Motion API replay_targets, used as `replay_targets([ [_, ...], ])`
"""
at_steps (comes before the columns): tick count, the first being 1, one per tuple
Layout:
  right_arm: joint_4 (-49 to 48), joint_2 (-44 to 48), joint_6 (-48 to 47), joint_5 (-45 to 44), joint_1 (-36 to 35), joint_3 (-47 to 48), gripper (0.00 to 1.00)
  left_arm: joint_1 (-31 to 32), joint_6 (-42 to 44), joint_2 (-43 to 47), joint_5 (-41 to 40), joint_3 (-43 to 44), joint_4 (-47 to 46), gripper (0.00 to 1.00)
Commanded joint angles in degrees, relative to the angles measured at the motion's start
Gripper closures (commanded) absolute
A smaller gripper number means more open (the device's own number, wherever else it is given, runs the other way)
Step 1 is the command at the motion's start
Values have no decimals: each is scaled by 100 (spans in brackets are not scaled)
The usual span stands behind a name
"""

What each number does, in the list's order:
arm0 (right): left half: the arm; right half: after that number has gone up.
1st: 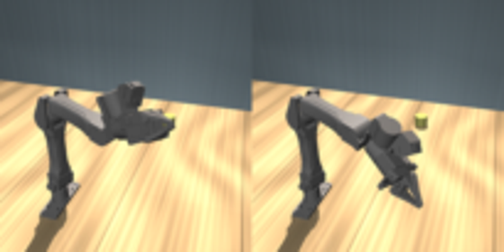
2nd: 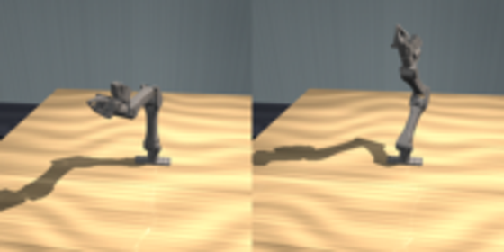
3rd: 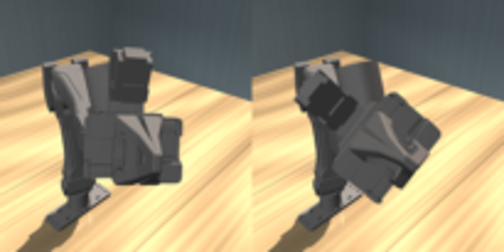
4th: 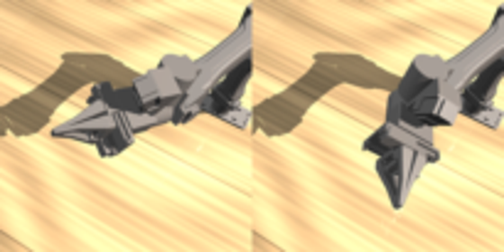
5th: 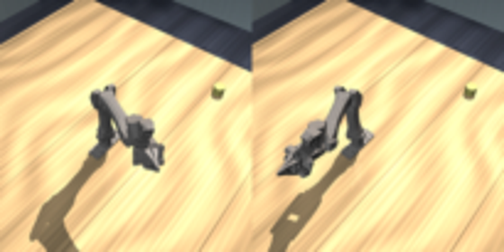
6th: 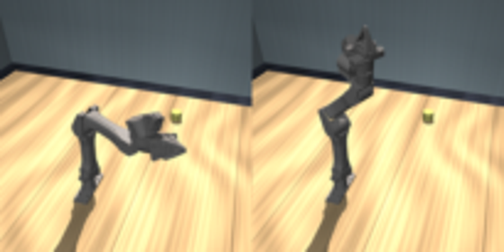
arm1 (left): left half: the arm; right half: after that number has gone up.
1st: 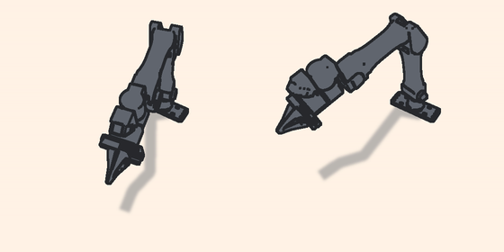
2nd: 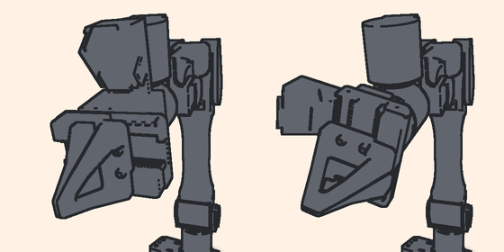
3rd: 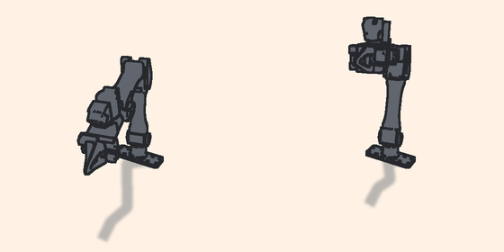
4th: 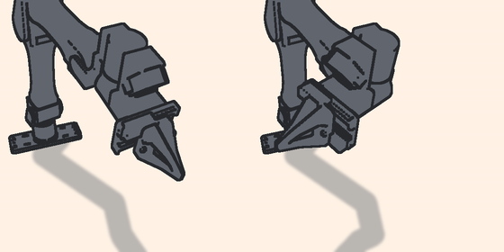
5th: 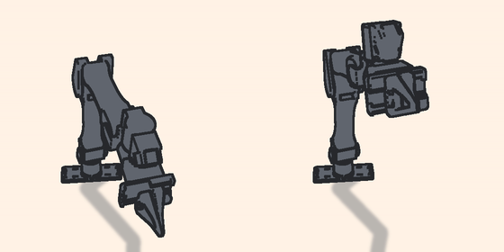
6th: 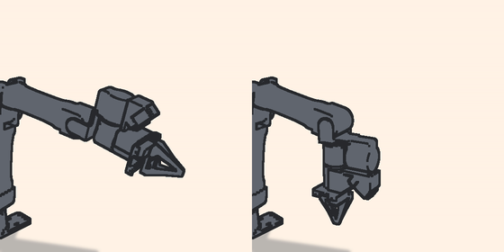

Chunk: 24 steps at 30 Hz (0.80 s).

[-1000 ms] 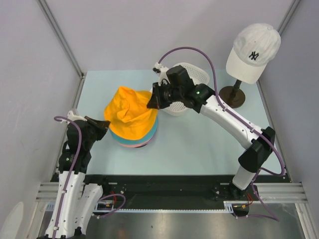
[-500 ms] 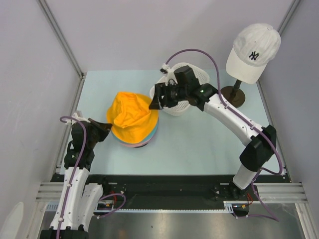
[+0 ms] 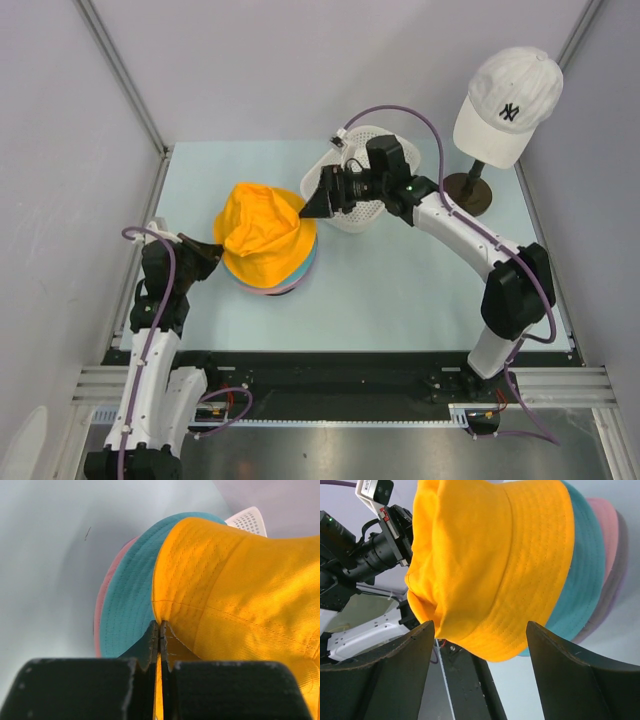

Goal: Stack the hats

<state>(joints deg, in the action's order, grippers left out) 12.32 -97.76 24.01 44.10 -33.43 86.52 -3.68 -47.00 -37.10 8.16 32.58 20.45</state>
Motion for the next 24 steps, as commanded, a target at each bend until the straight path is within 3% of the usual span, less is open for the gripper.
replay_targets([
  [1, -1125, -191, 367, 600, 73, -205, 21, -115, 235, -51, 168, -94, -322, 100],
  [9, -1855, -446, 675, 811, 196, -478, 21, -203, 253, -78, 247, -155, -410, 100],
  [24, -2260, -675, 904, 925, 232, -882, 21, -238, 323, -87, 291, -234, -498, 100],
])
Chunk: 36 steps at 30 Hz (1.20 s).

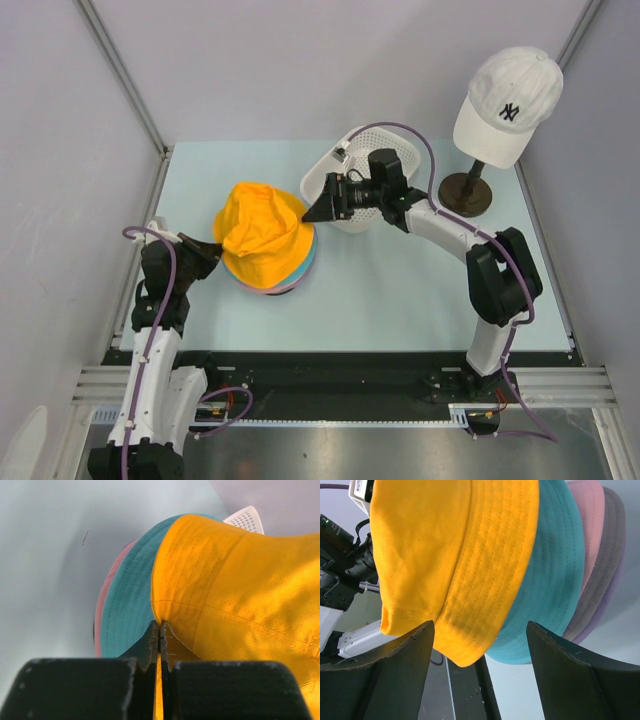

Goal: Stack the hats

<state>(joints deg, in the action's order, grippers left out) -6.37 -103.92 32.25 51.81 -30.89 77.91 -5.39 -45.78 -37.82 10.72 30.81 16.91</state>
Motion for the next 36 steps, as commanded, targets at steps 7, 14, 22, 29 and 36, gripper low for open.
replay_targets([
  [7, -874, -199, 465, 417, -127, -74, 23, -76, 227, 21, 53, -75, -144, 100],
  [14, -1350, -225, 809, 523, -171, -162, 52, -68, 245, 21, 53, -136, -170, 100],
  [22, -199, -541, 344, 75, -180, 119, 100, -76, 254, -32, -35, -233, -267, 100],
  [29, 610, -770, 46, -312, -127, 329, 100, -76, 236, -234, -131, -373, -363, 100],
  [36, 1471, -902, -526, -786, -136, 418, 100, -85, 183, -533, -193, -663, -565, 100],
])
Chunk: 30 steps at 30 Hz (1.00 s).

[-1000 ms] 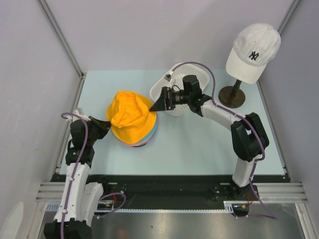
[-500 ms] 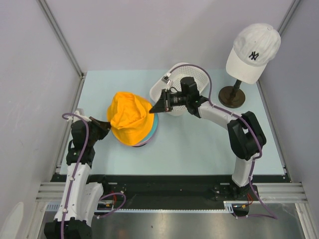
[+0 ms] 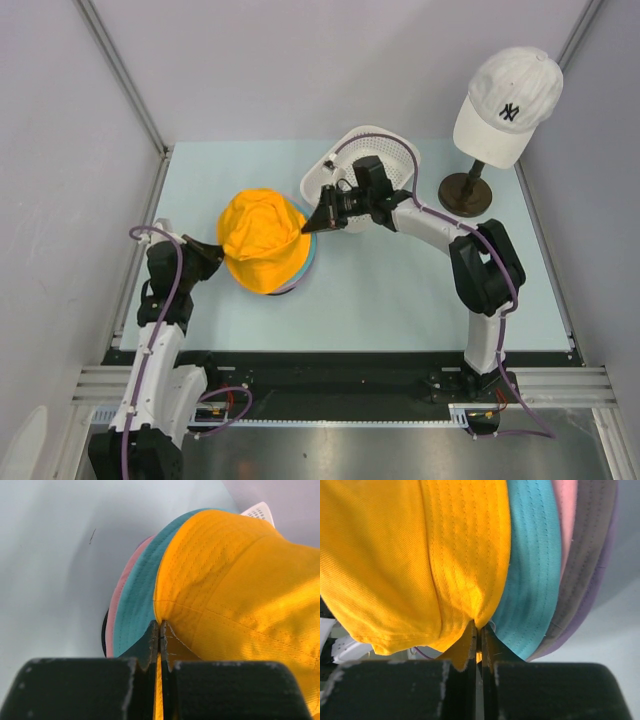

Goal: Stack the hats

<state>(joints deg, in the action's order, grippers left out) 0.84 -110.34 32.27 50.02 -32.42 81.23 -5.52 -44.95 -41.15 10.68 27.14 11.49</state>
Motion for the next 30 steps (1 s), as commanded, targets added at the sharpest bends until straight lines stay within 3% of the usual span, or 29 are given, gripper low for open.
replay_targets([
  [1, 916, -268, -607, -712, 8, 86, 100, -63, 92, -270, -180, -331, -50, 100],
  [13, 1734, -295, -1671, -1337, -194, 86, 100, -63, 566, -886, -365, -464, -454, 100],
  [25, 1973, 162, -2181, -907, -853, 42, 100, 33, 1181, -3090, 601, 1109, -1877, 100],
  [26, 1955, 197, -2155, -854, -853, 25, 98, 33, 1181, -3197, 681, 1275, -1956, 100],
  [28, 1964, 268, -2155, -818, -792, 16, 84, 33, 1225, -3416, 778, 1565, -1914, 97],
  [29, 1981, 311, -2129, -810, -757, 16, 72, 25, 1286, -3444, 691, 1654, -1791, 92],
  [30, 1999, 399, -2102, -783, -713, 7, 67, 16, 1322, -3435, 542, 1733, -1555, 87],
])
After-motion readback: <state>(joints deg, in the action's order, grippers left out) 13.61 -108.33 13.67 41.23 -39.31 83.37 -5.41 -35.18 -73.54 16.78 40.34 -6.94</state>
